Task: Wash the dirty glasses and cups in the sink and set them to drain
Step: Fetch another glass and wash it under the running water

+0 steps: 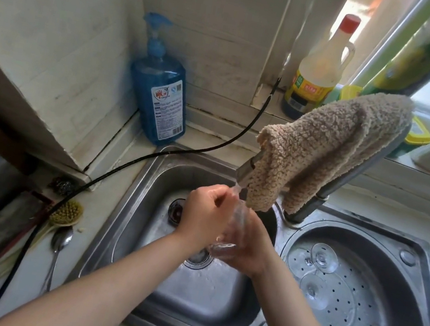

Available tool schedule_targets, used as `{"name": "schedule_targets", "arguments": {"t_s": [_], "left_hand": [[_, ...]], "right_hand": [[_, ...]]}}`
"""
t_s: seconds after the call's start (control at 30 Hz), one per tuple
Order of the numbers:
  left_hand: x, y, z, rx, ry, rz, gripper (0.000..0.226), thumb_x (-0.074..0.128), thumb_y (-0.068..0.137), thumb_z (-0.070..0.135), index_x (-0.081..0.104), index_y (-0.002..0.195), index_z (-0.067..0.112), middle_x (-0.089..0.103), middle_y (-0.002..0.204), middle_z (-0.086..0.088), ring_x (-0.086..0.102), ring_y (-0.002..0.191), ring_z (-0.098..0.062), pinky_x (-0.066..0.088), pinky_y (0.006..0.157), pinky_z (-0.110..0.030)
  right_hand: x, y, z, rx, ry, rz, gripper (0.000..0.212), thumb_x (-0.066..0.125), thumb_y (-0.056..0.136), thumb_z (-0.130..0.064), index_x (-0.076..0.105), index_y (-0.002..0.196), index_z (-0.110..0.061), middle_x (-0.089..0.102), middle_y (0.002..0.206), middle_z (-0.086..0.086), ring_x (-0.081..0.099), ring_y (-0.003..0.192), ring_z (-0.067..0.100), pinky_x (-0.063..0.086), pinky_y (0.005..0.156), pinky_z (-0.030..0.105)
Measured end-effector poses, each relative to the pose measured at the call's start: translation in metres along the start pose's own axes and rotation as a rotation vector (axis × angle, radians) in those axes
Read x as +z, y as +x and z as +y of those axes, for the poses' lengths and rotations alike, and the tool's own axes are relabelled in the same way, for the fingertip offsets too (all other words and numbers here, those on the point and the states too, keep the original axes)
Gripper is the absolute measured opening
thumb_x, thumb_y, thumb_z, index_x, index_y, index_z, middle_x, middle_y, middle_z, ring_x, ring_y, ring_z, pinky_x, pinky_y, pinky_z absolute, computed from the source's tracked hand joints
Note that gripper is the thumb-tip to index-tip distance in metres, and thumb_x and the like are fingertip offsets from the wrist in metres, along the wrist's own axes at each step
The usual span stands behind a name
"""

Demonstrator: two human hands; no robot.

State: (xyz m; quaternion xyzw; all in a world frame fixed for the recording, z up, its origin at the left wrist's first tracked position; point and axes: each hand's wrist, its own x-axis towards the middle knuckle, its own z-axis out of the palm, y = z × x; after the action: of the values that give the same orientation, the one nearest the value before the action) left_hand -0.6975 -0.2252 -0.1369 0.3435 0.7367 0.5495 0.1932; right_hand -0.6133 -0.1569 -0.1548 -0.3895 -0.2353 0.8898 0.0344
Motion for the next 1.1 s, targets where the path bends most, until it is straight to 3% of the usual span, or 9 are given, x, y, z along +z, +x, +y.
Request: {"name": "schedule_targets", "arguments": {"t_s": [0.17,0.27,0.37,0.47,0.57,0.67,0.83,0.93,1.1], "left_hand": [[0.004,-0.005,-0.004,-0.157,-0.066,0.073,0.052,0.040,0.079,0.057,0.049,0.063,0.008,0.049,0.056,-0.001,0.046,0.055,-0.013,0.039,0.054,-0.033],[0.014,-0.005,0.005,-0.533,-0.242,0.100,0.032,0.047,0.086,0.042,0.055,0.088,0.011,0.064,0.088,-0.013,0.061,0.078,-0.024,0.052,0.067,-0.039],[0.008,-0.003,0.011,-0.884,-0.478,-0.104,0.022,0.044,0.091,0.025,0.060,0.094,0.010,0.065,0.094,-0.016,0.057,0.075,-0.020,0.044,0.061,-0.030],[-0.005,-0.004,0.008,-1.068,-0.617,-0.284,0.022,0.044,0.096,0.014,0.061,0.107,0.008,0.065,0.108,-0.013,0.062,0.093,-0.030,0.054,0.077,-0.049],[-0.006,-0.001,0.000,-0.976,-0.491,-0.182,0.026,0.045,0.096,0.016,0.060,0.116,0.010,0.063,0.115,-0.008,0.061,0.100,-0.029,0.051,0.083,-0.046],[-0.006,0.004,0.000,-0.797,-0.290,-0.065,0.029,0.037,0.096,0.010,0.062,0.112,0.013,0.061,0.104,-0.001,0.055,0.100,-0.020,0.045,0.089,-0.038],[-0.016,0.009,0.005,-0.690,-0.207,-0.106,0.030,0.040,0.095,0.009,0.064,0.111,0.011,0.062,0.100,-0.001,0.054,0.095,-0.016,0.041,0.081,-0.032],[-0.021,0.008,0.004,-0.640,-0.184,-0.224,0.030,0.043,0.095,0.013,0.062,0.119,0.012,0.060,0.105,0.000,0.053,0.101,-0.016,0.041,0.079,-0.029],[-0.029,-0.009,-0.014,-0.406,-0.186,-0.340,0.056,0.047,0.089,0.053,0.045,0.139,0.027,0.049,0.138,0.014,0.043,0.130,-0.005,0.032,0.112,-0.029]], "right_hand": [[0.011,0.006,0.004,-0.159,-0.049,0.165,0.062,0.069,0.068,-0.064,0.072,0.082,-0.003,0.069,0.070,0.010,0.066,0.062,0.018,0.053,0.056,0.027],[0.014,0.010,0.016,-0.498,-0.267,0.434,0.023,0.058,0.088,-0.035,0.065,0.084,-0.013,0.067,0.079,0.010,0.064,0.066,0.016,0.051,0.064,0.028],[0.011,-0.005,0.023,-0.815,-0.413,0.438,0.033,0.047,0.080,-0.046,0.062,0.095,-0.021,0.067,0.092,0.002,0.065,0.085,0.015,0.050,0.075,0.032],[0.003,-0.008,0.027,-0.902,-0.541,0.367,0.026,0.046,0.082,-0.032,0.061,0.104,-0.029,0.067,0.093,-0.013,0.063,0.090,0.000,0.046,0.077,0.016],[0.000,-0.019,0.028,-1.005,-0.857,0.314,0.031,0.043,0.084,-0.026,0.056,0.112,-0.030,0.061,0.103,-0.015,0.057,0.102,-0.001,0.038,0.084,0.005],[-0.008,-0.023,0.029,-1.292,-1.429,0.313,0.035,0.045,0.089,-0.021,0.059,0.120,-0.014,0.060,0.120,-0.001,0.053,0.117,0.013,0.034,0.104,0.023],[-0.021,-0.018,0.023,-1.320,-1.998,0.209,0.022,0.068,0.079,-0.034,0.068,0.097,-0.021,0.068,0.084,-0.008,0.065,0.084,0.013,0.036,0.106,0.043],[-0.020,-0.015,0.002,-1.119,-2.093,0.141,0.013,0.070,0.070,-0.036,0.070,0.079,-0.027,0.068,0.071,-0.010,0.066,0.072,0.013,0.041,0.095,0.035],[-0.004,-0.023,-0.016,-0.756,-1.763,0.094,0.015,0.062,0.086,-0.041,0.072,0.088,-0.030,0.071,0.086,-0.012,0.062,0.080,0.005,0.045,0.083,0.028]]}}
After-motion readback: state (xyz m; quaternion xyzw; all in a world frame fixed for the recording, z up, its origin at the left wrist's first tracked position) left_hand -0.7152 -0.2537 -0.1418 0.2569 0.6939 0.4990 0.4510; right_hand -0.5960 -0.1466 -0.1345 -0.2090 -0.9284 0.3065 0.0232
